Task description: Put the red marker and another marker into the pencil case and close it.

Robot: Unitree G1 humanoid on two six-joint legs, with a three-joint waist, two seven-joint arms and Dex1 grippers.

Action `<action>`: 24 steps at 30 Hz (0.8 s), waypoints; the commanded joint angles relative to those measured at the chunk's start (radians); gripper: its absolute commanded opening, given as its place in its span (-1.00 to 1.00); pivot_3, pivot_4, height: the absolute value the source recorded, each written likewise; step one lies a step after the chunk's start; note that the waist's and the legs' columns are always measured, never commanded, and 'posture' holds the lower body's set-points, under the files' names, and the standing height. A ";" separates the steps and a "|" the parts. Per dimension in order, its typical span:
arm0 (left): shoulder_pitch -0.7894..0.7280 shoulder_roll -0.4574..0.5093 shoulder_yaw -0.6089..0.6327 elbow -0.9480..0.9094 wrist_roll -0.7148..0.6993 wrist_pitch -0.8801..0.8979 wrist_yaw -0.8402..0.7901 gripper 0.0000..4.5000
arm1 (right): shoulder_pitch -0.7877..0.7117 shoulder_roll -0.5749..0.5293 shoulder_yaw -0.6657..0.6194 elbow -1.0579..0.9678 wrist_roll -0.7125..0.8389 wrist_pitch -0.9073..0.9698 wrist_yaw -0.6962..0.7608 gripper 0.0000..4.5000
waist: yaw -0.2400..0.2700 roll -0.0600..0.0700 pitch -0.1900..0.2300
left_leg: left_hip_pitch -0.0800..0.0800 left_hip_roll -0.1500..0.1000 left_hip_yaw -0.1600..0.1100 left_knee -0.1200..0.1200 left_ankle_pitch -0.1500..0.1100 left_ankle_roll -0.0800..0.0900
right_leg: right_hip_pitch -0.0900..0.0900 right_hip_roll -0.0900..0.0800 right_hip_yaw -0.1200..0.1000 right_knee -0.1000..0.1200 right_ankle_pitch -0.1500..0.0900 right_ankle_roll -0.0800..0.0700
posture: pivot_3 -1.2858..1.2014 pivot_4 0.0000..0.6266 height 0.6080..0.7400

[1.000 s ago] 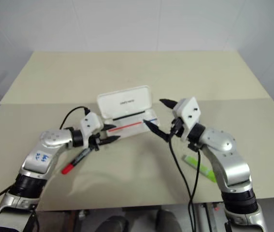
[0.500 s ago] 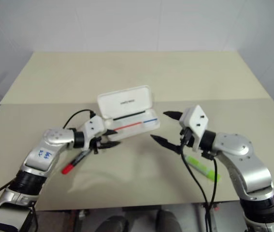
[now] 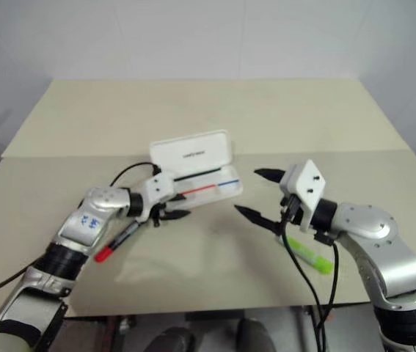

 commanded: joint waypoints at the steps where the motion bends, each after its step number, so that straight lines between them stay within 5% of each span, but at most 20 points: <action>1: 0.001 0.018 -0.047 -0.007 0.035 0.051 -0.041 -0.01 | -0.004 0.001 -0.021 -0.048 0.013 -0.008 -0.014 1.00 | 0.000 0.000 0.000 | 0.000 0.000 0.000 0.000 0.000 0.000 | 0.000 0.000 0.000 0.000 0.000 0.000 | 0.03 -0.52 1.00; 3: 0.004 0.023 -0.054 -0.015 0.042 0.062 -0.041 -0.01 | -0.006 0.005 -0.026 -0.056 0.022 -0.006 -0.021 1.00 | -0.001 0.000 0.000 | 0.000 0.000 0.000 0.000 0.000 0.000 | 0.000 0.000 0.000 0.000 0.000 0.000 | 0.03 -0.52 1.00; 11: 0.038 0.037 -0.086 -0.051 0.068 0.086 -0.047 -0.99 | -0.120 0.078 -0.121 -0.028 0.169 0.081 -0.145 1.00 | 0.001 -0.002 -0.001 | 0.001 0.000 0.000 0.000 0.000 0.000 | 0.000 0.000 0.000 0.000 0.000 0.000 | 0.03 -0.52 1.00; 24: 0.066 0.008 -0.067 -0.138 0.011 0.031 -0.097 -0.99 | -0.092 0.054 -0.074 -0.017 0.132 0.053 -0.100 1.00 | 0.002 -0.003 -0.002 | 0.001 -0.002 -0.002 -0.001 -0.001 0.002 | -0.001 -0.001 0.000 0.001 0.000 0.000 | 0.03 -0.52 1.00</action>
